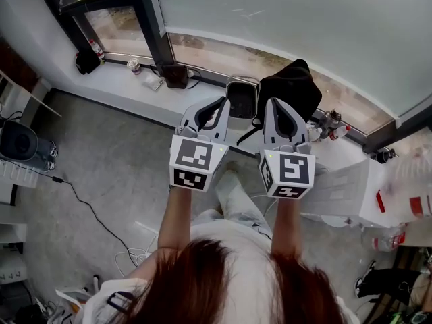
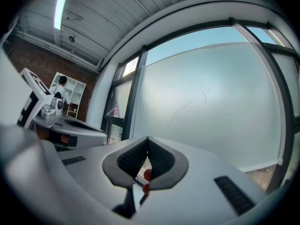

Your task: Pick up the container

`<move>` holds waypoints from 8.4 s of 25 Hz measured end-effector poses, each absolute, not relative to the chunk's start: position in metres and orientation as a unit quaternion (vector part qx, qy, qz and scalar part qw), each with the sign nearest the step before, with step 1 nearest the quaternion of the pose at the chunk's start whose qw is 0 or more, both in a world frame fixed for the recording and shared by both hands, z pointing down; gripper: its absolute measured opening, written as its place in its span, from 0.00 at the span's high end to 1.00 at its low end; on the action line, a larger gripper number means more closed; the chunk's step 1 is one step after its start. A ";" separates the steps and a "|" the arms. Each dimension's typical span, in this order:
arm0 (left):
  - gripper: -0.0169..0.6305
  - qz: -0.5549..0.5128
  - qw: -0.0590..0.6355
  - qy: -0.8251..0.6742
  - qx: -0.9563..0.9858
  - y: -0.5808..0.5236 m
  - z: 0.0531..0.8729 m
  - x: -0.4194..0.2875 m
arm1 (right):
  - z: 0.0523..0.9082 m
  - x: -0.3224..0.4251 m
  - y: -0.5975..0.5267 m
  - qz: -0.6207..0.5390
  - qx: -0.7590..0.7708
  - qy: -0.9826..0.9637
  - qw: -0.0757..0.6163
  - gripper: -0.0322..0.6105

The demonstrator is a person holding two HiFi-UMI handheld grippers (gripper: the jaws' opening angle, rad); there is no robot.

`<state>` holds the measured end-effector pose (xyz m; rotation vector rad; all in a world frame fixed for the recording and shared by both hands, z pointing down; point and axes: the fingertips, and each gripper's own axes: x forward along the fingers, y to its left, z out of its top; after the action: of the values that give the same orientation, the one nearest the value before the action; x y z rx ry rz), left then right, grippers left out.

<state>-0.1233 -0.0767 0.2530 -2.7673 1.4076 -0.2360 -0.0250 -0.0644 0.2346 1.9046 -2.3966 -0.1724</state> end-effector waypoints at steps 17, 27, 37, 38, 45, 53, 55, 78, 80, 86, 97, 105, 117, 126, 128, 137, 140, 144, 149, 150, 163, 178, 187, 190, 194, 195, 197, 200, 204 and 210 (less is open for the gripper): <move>0.95 -0.111 0.004 0.458 -0.882 -0.174 0.288 -0.100 | 0.273 -0.002 -0.162 -0.038 0.618 -0.783 0.062 0.91; 0.95 -0.118 -0.006 0.463 -0.879 -0.241 0.311 -0.080 | 0.304 0.015 -0.228 -0.025 0.615 -0.782 0.095 0.91; 0.95 -0.142 -0.021 0.458 -0.877 -0.288 0.346 -0.066 | 0.339 0.028 -0.275 0.012 0.606 -0.788 0.106 0.91; 0.95 -0.143 -0.022 0.457 -0.878 -0.292 0.349 -0.065 | 0.343 0.029 -0.279 0.015 0.605 -0.789 0.107 0.91; 0.95 -0.154 -0.035 0.458 -0.875 -0.319 0.372 -0.061 | 0.365 0.031 -0.307 0.033 0.598 -0.792 0.121 0.91; 0.95 -0.170 -0.043 0.459 -0.871 -0.340 0.403 -0.054 | 0.398 0.036 -0.333 0.050 0.597 -0.788 0.141 0.91; 0.94 -0.175 -0.043 0.460 -0.869 -0.346 0.410 -0.054 | 0.405 0.037 -0.340 0.055 0.599 -0.786 0.145 0.91; 0.94 -0.236 -0.035 0.465 -0.852 -0.397 0.505 -0.062 | 0.495 0.036 -0.400 0.055 0.594 -0.770 0.226 0.91; 0.94 -0.244 -0.026 0.468 -0.849 -0.402 0.512 -0.063 | 0.505 0.036 -0.403 0.058 0.593 -0.767 0.237 0.91; 0.94 -0.256 -0.018 0.463 -0.848 -0.415 0.536 -0.062 | 0.537 0.040 -0.416 0.076 0.592 -0.760 0.256 0.91; 0.94 -0.264 -0.023 0.457 -0.849 -0.435 0.581 -0.057 | 0.583 0.044 -0.429 0.100 0.584 -0.751 0.292 0.91; 0.87 -0.279 -0.026 0.441 -0.853 -0.445 0.607 -0.052 | 0.606 0.049 -0.438 0.113 0.585 -0.737 0.319 0.91; 0.84 -0.307 -0.031 0.423 -0.852 -0.456 0.640 -0.049 | 0.635 0.051 -0.446 0.129 0.569 -0.733 0.349 0.83; 0.80 -0.342 -0.015 0.408 -0.846 -0.463 0.661 -0.045 | 0.656 0.055 -0.446 0.099 0.564 -0.718 0.395 0.78; 0.80 -0.344 -0.018 0.407 -0.846 -0.465 0.665 -0.045 | 0.659 0.057 -0.446 0.103 0.567 -0.716 0.394 0.78; 0.79 -0.358 -0.016 0.407 -0.840 -0.471 0.684 -0.041 | 0.668 0.064 -0.452 0.098 0.578 -0.705 0.400 0.77; 0.79 -0.358 -0.013 0.411 -0.838 -0.478 0.687 -0.041 | 0.669 0.065 -0.454 0.093 0.579 -0.704 0.401 0.76; 0.79 -0.360 -0.012 0.409 -0.839 -0.487 0.692 -0.038 | 0.670 0.065 -0.455 0.092 0.580 -0.703 0.401 0.76; 0.79 -0.358 -0.007 0.407 -0.840 -0.495 0.692 -0.033 | 0.670 0.068 -0.458 0.090 0.585 -0.700 0.400 0.75; 0.79 -0.358 -0.006 0.407 -0.840 -0.496 0.692 -0.033 | 0.670 0.068 -0.459 0.090 0.586 -0.699 0.399 0.75; 0.80 -0.361 -0.006 0.399 -0.843 -0.492 0.696 -0.032 | 0.682 0.071 -0.473 0.069 0.582 -0.695 0.418 0.75; 0.85 -0.365 -0.001 0.394 -0.844 -0.498 0.698 -0.035 | 0.692 0.077 -0.488 0.026 0.595 -0.674 0.437 0.76; 0.86 -0.361 0.002 0.395 -0.845 -0.495 0.696 -0.036 | 0.689 0.076 -0.483 0.002 0.594 -0.674 0.438 0.78; 0.86 -0.360 0.004 0.400 -0.843 -0.492 0.695 -0.037 | 0.687 0.075 -0.479 -0.008 0.591 -0.675 0.442 0.78; 0.86 -0.353 0.000 0.410 -0.841 -0.487 0.691 -0.038 | 0.682 0.073 -0.472 -0.025 0.587 -0.676 0.444 0.79; 0.86 -0.351 -0.001 0.411 -0.841 -0.485 0.690 -0.038 | 0.681 0.072 -0.471 -0.028 0.587 -0.676 0.444 0.79; 0.86 -0.350 -0.001 0.412 -0.841 -0.482 0.688 -0.039 | 0.680 0.072 -0.467 -0.032 0.587 -0.676 0.444 0.79; 0.86 -0.352 -0.003 0.411 -0.841 -0.476 0.686 -0.038 | 0.677 0.072 -0.461 -0.036 0.587 -0.675 0.446 0.79; 0.86 -0.357 -0.003 0.409 -0.840 -0.465 0.682 -0.039 | 0.674 0.071 -0.450 -0.036 0.584 -0.677 0.447 0.79; 0.85 -0.366 -0.003 0.407 -0.837 -0.451 0.679 -0.042 | 0.671 0.067 -0.436 -0.042 0.576 -0.680 0.451 0.79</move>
<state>-0.0417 -0.4510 0.6790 -2.6334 1.2814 -1.1533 0.0673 -0.4363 0.6709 1.4236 -1.6815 -0.1029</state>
